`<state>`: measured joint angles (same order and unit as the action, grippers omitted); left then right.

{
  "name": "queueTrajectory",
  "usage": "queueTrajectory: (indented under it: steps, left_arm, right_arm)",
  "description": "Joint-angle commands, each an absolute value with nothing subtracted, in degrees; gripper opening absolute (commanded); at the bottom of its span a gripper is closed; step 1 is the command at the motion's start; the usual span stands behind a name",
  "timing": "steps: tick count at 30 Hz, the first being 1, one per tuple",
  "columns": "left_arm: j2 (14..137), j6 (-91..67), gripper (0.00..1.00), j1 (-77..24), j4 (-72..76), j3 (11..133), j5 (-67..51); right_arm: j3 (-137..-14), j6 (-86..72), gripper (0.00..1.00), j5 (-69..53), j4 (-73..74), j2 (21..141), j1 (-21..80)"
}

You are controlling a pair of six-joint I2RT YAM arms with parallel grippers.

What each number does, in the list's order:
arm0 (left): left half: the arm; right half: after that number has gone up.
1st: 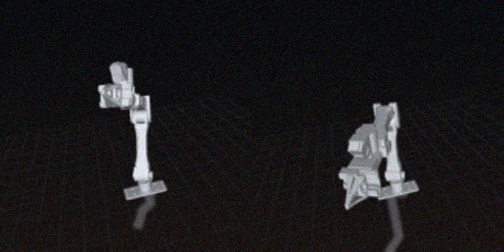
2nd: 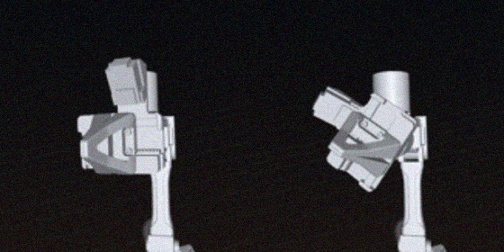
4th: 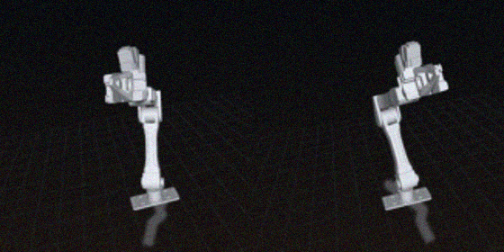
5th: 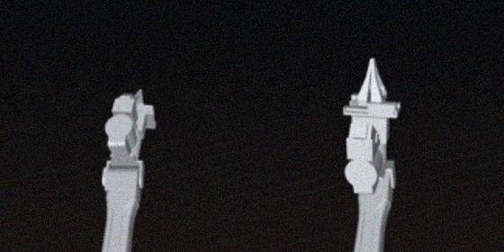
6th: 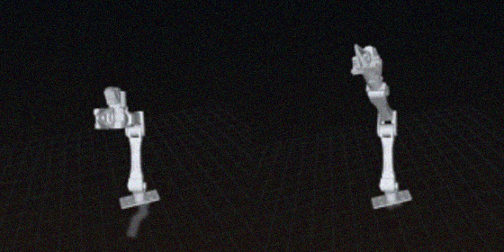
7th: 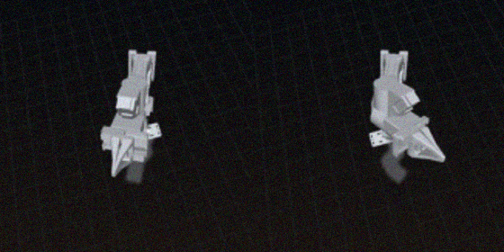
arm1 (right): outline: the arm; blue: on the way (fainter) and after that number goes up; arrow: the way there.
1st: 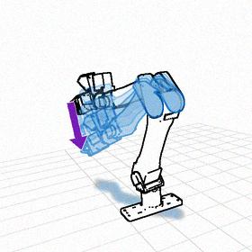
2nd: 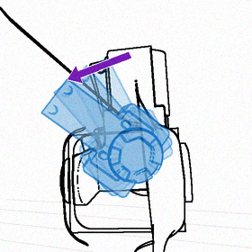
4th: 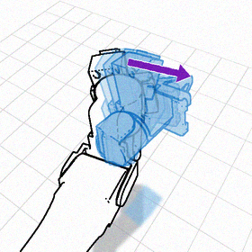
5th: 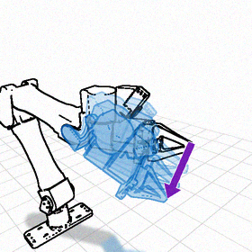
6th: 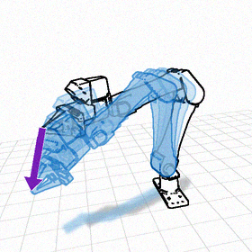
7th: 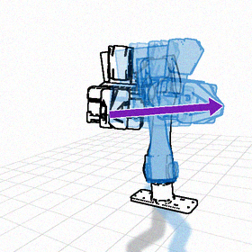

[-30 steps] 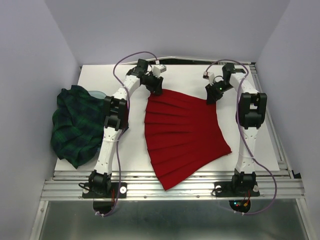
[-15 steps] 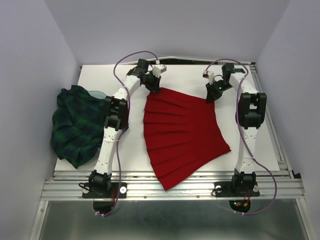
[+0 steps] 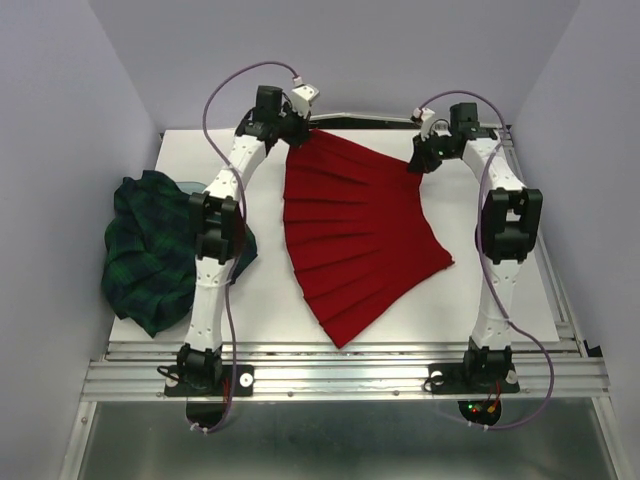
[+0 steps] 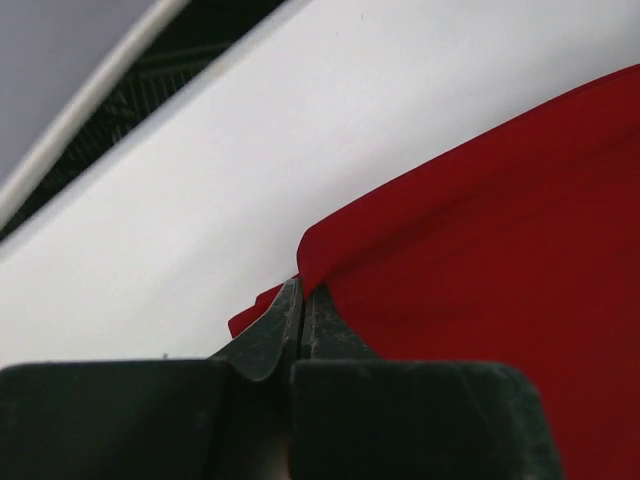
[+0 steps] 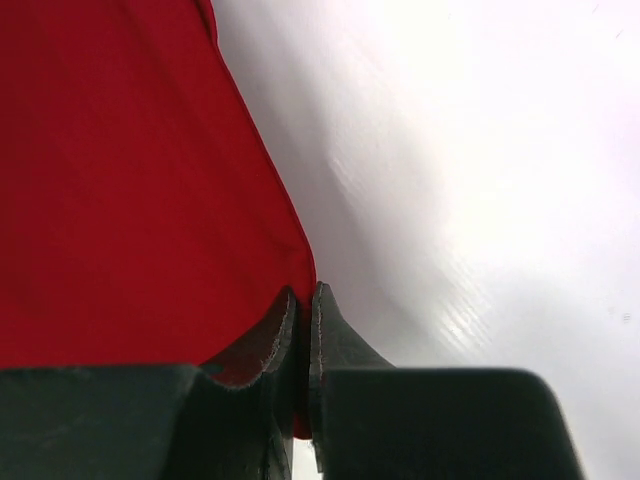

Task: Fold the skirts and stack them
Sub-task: Fold the skirt

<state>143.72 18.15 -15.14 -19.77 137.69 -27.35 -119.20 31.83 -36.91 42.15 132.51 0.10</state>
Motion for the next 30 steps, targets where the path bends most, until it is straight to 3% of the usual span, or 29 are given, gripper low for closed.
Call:
queueTrajectory:
  steps: [1, 7, 19, 23, 30]
  left_arm:
    - [128.96, 22.31, 0.0, -13.09, -15.2, 134.85, -26.1]
    - [117.79, 25.92, 0.0, -13.45, -18.98, 121.92, -30.14]
    - [88.97, 30.76, 0.0, -22.49, -18.46, 79.83, -28.22]
    - [85.26, 28.31, 0.0, -30.82, -14.42, 65.67, -23.65]
    - [91.49, 20.4, 0.0, -33.49, -10.72, 59.94, -21.0]
  right_arm:
    - [-118.66, 35.76, 0.01, -35.59, 37.44, 124.9, -0.88]
    - [-107.87, 44.45, 0.01, -36.04, 35.16, 117.52, -0.88]
    - [-85.8, 62.38, 0.01, -35.24, 35.07, 104.6, -0.88]
    - [-75.78, 64.07, 0.01, -34.02, 29.9, 101.17, -0.88]
    - [-66.63, 64.07, 0.01, -33.4, 24.18, 99.4, -0.88]
